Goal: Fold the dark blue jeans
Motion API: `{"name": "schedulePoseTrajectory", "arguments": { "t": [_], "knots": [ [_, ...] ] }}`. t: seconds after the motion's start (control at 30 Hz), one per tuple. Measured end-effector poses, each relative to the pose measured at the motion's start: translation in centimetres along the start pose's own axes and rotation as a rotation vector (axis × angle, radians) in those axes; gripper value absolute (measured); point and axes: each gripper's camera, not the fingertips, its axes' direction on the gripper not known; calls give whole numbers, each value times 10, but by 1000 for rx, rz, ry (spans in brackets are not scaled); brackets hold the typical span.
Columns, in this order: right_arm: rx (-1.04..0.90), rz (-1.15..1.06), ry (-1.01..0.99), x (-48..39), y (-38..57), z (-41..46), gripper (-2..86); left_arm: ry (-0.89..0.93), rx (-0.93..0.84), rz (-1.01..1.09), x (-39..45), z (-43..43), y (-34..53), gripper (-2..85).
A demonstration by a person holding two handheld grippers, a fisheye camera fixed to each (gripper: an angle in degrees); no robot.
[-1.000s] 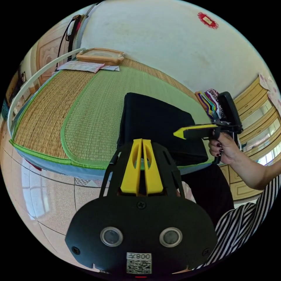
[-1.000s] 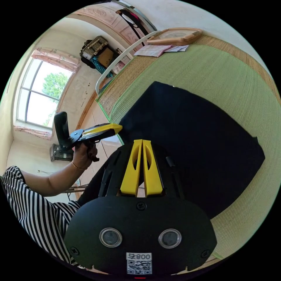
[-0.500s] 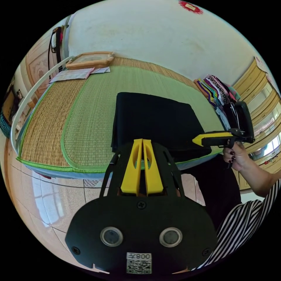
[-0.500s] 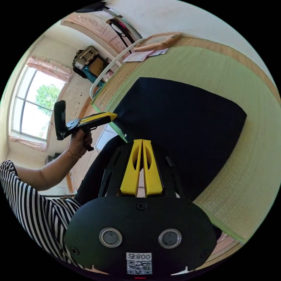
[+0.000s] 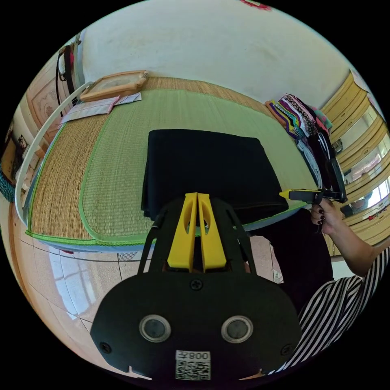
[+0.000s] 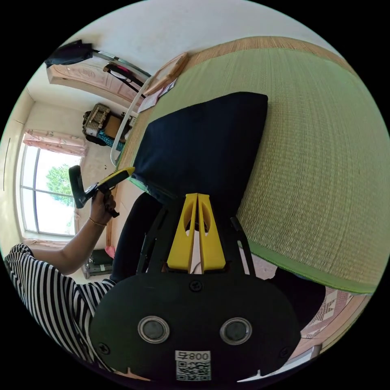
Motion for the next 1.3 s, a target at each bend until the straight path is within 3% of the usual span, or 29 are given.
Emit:
{"name": "schedulePoseTrajectory", "arguments": {
  "t": [0.13,0.27,0.4,0.6,0.87,1.07,1.3],
  "knots": [
    [95,40,-33,35,-25,-33,1,45,-66,56,23,26,-17,2],
    [-55,94,-1,76,-41,-15,2,50,-120,43,27,48,-28,3],
    [-17,74,-58,94,-21,-35,4,109,-107,67,32,47,-33,4],
    [3,105,-165,128,41,-75,25,428,-199,96,63,84,-32,20],
    [3,269,-268,192,82,-108,81,638,-265,-32,70,144,-47,62],
    [9,305,-350,221,90,-122,83,766,-282,-148,53,174,-50,45],
    [32,354,-419,250,102,-139,85,794,-289,-148,39,187,-52,18]
  ]
}}
